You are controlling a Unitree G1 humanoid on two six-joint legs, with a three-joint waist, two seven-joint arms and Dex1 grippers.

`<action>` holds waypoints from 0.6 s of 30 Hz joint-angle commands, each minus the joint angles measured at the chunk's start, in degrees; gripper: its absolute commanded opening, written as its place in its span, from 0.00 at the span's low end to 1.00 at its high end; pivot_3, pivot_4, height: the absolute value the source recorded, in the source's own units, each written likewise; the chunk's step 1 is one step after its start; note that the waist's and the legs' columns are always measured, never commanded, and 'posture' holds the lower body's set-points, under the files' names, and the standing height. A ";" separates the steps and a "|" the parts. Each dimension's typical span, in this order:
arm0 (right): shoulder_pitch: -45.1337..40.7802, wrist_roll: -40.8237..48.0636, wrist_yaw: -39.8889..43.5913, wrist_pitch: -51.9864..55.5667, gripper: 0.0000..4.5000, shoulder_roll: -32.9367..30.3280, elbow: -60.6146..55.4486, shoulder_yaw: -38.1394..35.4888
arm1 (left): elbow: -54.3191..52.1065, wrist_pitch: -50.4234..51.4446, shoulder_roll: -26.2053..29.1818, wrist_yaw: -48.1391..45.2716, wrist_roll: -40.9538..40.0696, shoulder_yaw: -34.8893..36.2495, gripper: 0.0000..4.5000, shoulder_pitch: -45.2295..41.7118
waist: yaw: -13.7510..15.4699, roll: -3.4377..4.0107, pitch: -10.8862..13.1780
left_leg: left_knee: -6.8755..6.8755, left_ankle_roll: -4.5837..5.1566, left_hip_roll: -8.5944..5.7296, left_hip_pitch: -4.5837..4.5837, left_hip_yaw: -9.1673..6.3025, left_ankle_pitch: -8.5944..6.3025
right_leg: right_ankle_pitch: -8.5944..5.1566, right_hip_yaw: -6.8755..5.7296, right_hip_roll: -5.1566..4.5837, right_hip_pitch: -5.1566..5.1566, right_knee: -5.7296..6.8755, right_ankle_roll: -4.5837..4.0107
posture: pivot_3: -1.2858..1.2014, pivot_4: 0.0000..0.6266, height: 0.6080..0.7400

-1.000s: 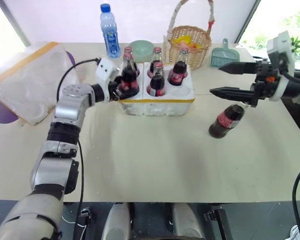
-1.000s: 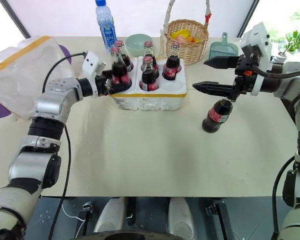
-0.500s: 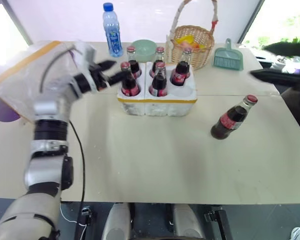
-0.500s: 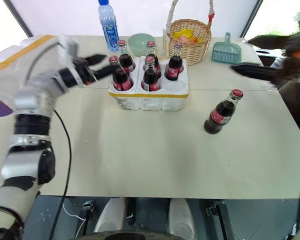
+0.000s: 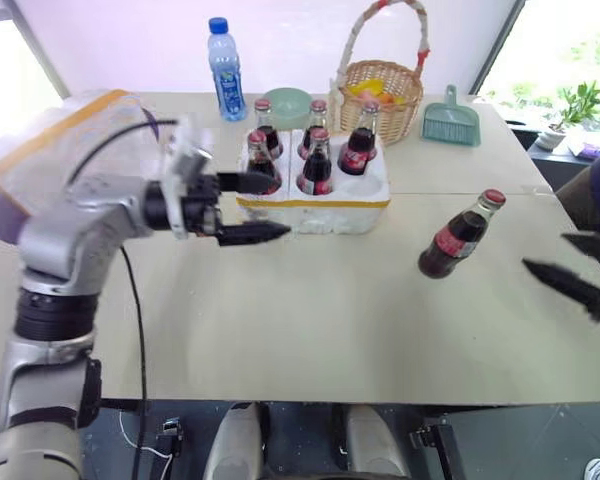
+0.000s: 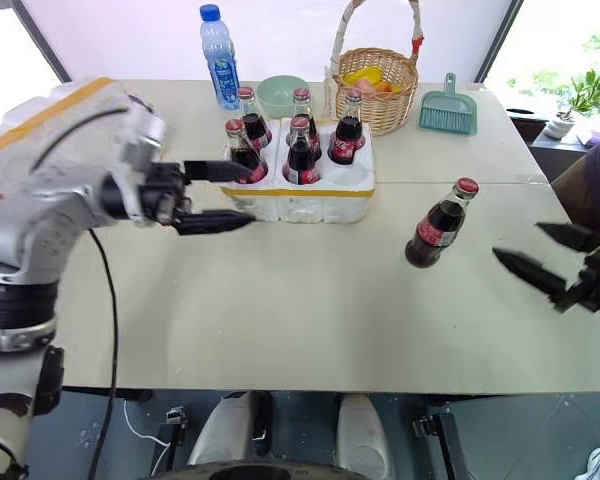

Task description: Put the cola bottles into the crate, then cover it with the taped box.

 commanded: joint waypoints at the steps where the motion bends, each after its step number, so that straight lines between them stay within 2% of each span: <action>1: -1.34 0.64 -7.71 -2.26 1.00 4.93 -4.27 3.67 | -0.64 -3.42 -2.31 2.64 2.54 -1.17 0.98 0.17 | -0.17 0.00 -0.01 | -0.01 0.00 0.00 0.01 -0.01 0.00 | 0.00 0.00 0.01 -0.01 0.00 0.00 | 0.52 0.24 1.00; 8: -5.15 -1.37 -18.36 -5.06 1.00 11.86 -1.57 12.03 | -1.21 -4.26 -5.06 5.34 3.65 -1.95 0.98 2.42 | -0.64 0.02 -0.01 | -0.04 0.01 0.01 -0.07 -0.03 0.00 | 0.00 0.00 0.03 -0.08 0.01 0.00 | 0.52 0.24 1.00; 18: -7.78 -0.17 -18.93 -8.61 1.00 12.15 2.45 18.37 | 0.08 -5.51 -6.19 5.52 5.60 -3.47 0.98 2.37 | -0.95 0.02 -0.01 | -0.07 0.02 0.00 -0.07 -0.06 0.00 | 0.00 -0.02 0.03 -0.08 0.01 0.00 | 0.52 0.24 1.00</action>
